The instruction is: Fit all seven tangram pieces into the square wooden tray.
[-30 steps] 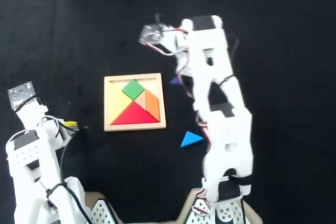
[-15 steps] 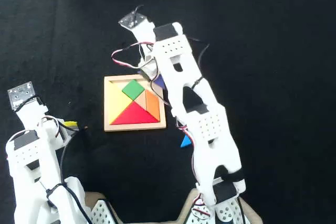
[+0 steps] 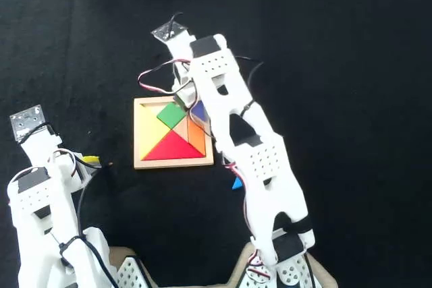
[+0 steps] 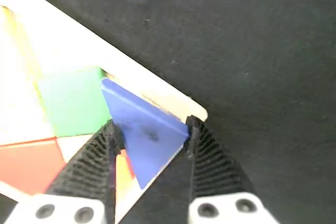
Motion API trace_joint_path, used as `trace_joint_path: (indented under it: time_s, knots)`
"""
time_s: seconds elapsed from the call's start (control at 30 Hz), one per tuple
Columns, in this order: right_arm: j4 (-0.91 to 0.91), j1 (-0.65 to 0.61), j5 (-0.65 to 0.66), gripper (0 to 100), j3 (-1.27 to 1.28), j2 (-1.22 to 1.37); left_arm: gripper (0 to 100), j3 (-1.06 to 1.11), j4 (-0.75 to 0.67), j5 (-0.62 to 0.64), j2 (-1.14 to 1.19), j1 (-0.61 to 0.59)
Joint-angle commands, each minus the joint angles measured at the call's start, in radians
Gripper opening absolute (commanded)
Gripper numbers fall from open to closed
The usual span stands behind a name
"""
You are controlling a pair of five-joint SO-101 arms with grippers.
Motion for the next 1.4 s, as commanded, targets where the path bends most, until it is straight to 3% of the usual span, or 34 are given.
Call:
trace_joint_path:
  time_s: [0.0,0.53,0.8,1.37]
  knots:
    - [-0.012,-0.026,-0.035,1.1,-0.051,-0.019,32,-0.005,-0.018,0.002,-0.017,0.01]
    - [-0.018,-0.025,-0.028,1.9,-0.051,0.028,32,-0.005,-0.018,0.002,-0.017,0.01]
    - [-0.011,-0.028,-0.028,22.7,-0.054,0.045,32,-0.005,-0.018,0.0,-0.017,0.01]
    - [0.137,-0.014,0.009,21.9,-0.255,0.013,32,-0.005,-0.02,0.0,-0.017,0.012]
